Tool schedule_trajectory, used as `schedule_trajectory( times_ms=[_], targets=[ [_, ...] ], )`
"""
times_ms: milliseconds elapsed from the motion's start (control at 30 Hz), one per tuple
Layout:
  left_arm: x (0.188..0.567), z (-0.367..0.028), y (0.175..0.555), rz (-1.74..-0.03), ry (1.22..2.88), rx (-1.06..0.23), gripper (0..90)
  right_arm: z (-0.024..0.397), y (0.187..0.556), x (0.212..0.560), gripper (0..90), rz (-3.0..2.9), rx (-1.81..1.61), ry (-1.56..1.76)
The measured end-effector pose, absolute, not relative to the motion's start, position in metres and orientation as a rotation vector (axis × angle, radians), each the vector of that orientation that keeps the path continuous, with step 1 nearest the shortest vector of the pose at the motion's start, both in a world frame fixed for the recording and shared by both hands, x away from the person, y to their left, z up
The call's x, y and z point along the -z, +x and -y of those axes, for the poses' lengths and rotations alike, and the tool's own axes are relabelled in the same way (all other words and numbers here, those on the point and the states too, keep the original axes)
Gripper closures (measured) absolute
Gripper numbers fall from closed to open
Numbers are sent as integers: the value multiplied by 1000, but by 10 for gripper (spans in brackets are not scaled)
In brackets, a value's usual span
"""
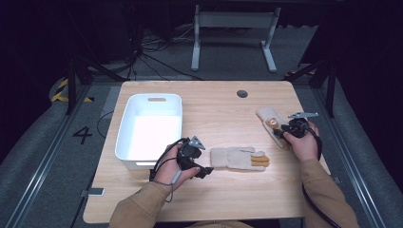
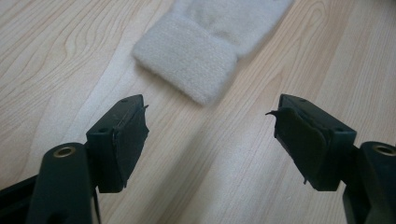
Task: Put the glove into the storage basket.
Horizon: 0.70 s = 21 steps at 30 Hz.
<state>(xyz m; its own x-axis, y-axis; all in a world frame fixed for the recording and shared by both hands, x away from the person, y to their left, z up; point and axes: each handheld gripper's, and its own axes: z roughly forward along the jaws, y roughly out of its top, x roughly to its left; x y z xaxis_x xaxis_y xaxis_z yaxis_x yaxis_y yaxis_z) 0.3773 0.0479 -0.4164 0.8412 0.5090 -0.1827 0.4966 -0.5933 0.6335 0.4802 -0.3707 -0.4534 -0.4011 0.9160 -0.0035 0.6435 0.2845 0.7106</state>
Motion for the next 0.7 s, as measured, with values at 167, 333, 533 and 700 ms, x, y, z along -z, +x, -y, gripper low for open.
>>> schedule_trajectory(
  times_ms=[167,333,533,700],
  targets=[
    [417,-48,379,-733,2299,-32,266,371,479,451,740,-2168,-894,1431],
    [416,-49,379,-734,2294,-32,268,373,477,448,784,-2202,-887,1439],
    [415,-48,381,-727,2295,-27,267,375,472,441,796,-2179,-886,1401],
    [414,-44,382,-712,2295,-25,267,379,463,429,798,-2148,-913,1370]
  ],
)
